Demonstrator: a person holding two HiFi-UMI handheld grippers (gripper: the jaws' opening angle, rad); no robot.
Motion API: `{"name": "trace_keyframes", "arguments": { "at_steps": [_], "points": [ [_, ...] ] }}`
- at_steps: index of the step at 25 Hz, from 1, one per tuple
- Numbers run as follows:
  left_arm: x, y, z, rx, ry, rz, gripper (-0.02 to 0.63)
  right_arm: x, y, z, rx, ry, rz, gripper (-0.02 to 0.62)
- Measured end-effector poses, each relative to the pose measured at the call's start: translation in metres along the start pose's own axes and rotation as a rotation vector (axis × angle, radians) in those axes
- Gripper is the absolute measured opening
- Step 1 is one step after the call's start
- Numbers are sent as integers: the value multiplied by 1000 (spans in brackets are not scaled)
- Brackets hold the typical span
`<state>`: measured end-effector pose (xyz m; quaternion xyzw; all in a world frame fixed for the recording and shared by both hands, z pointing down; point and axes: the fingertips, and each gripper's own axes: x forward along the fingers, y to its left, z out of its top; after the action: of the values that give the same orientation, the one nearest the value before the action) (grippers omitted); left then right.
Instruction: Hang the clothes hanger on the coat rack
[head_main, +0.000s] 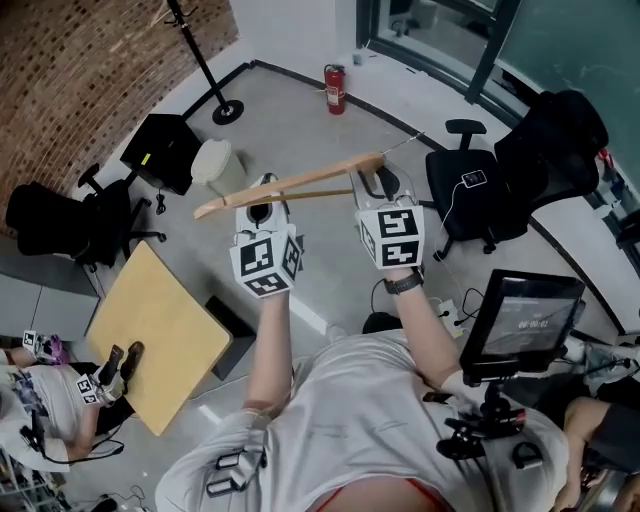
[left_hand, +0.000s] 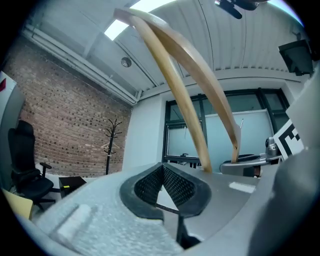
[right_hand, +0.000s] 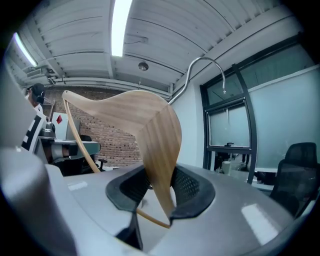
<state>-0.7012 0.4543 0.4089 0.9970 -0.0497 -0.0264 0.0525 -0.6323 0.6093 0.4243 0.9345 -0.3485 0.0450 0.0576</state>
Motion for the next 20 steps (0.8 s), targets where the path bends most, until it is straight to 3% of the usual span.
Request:
{"name": "trace_keyframes", "arguments": {
  "at_steps": [12,20],
  "points": [
    [13,48,-11,-28,15,70,0,51,18,-3,-22,28,48,126],
    [81,84,-8,-2,11,148,0,143,13,7,-18,11,142,126]
  ]
}}
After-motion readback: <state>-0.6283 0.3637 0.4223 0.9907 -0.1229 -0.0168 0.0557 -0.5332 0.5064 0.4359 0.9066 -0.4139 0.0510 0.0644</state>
